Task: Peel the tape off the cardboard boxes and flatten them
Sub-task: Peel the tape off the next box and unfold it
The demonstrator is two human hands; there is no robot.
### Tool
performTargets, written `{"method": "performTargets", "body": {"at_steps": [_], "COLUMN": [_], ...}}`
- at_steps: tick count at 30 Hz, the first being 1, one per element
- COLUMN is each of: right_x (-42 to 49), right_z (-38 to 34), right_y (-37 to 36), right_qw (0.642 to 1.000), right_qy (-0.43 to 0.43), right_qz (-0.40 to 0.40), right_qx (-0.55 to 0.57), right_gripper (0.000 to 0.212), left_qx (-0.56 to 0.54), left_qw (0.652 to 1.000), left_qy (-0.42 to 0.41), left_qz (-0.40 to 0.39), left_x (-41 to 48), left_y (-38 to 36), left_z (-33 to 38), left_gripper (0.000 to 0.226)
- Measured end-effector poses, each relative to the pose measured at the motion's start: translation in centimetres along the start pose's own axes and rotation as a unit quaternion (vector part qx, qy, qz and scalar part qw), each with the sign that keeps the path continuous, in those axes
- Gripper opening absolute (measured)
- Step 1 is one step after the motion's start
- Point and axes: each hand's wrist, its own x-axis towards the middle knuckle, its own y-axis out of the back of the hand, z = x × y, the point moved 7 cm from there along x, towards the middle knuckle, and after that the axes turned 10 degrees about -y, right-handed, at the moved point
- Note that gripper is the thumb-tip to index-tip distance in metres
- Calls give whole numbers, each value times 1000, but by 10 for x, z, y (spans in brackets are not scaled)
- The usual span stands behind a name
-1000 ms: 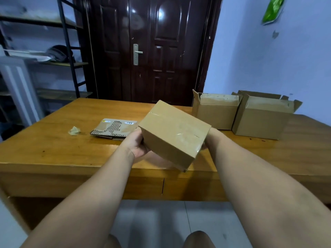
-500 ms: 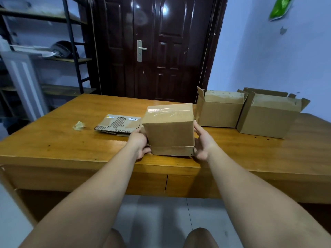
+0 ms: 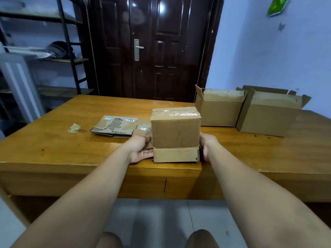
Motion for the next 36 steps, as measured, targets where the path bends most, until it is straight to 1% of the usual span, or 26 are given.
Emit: {"method": "performTargets", "body": {"at_steps": [5,7,9,11,13,14,15,17,18,19,20,21,22,23,24,25,26,27,28,30,31,32,33,34,35,36], "right_x": [9,10,10,10,3,2,2,2,3,2,3,3,3,2,1,0,-1,-2,-4,-10,-11,-12,-11,-10,-9,-8], "right_z": [-1,-4,-10,-18,-21,-21,-22,-23,-23,-23,-22,-21,-21,-21,-21,-21,-21,-21,-22,-23,-24,-25,-26,-27,-28,-30], "right_y": [1,2,-1,-1,-1,-1,-2,-3,-5,-6,-8,-10,-11,-12,-13,-14,-15,-17,-18,-21,-23,-25,-25,-23,-20,-14], "right_qw": [999,999,996,965,928,911,895,868,857,847,841,840,842,839,831,823,817,811,801,764,733,700,682,690,726,791], "right_qy": [-16,3,62,149,189,203,216,235,243,249,253,252,251,256,259,261,262,262,267,280,295,319,339,348,345,333], "right_qz": [3,13,33,118,188,203,216,228,230,234,236,233,231,234,239,242,246,251,258,272,285,297,305,307,297,277], "right_qx": [-31,-34,-62,-178,-262,-295,-326,-373,-392,-406,-416,-420,-418,-420,-431,-442,-451,-459,-471,-514,-542,-566,-572,-556,-515,-432], "right_gripper": [41,31,21,21,16,16,19,18,12,10,17,25,34,45,57,66,69,65,55,36,33,34,37,37,33,29], "left_qx": [152,195,222,270,336,400,478,650,704,736,761,766,755,718,656,568,473,399,374,450,482,488,473,444,414,397], "left_qw": [988,981,975,962,940,914,875,752,703,668,640,631,637,667,713,775,835,880,897,866,847,845,857,876,895,906], "left_qy": [-20,-26,-18,-18,-25,-31,-40,-56,-55,-52,-59,-77,-105,-144,-189,-227,-243,-235,-226,-214,-213,-207,-194,-179,-159,-145], "left_qz": [-6,-2,13,36,58,62,68,89,92,92,91,97,113,139,158,158,138,103,69,46,62,74,69,57,42,25], "left_x": [3,3,3,5,7,5,4,-1,-5,-7,-6,-5,-4,-3,-4,-4,-6,-9,-12,-20,-22,-21,-17,-14,-11,-10], "left_y": [-6,-6,-2,2,4,6,7,9,9,9,8,8,9,10,11,10,5,-4,-15,-32,-32,-31,-29,-27,-25,-23], "left_z": [17,18,11,5,5,9,13,24,27,29,31,36,44,53,64,72,76,75,74,70,69,68,66,64,62,60], "left_gripper": [37,40,41,42,43,41,40,44,43,42,42,41,39,34,32,37,46,54,64,77,78,77,76,76,78,79]}}
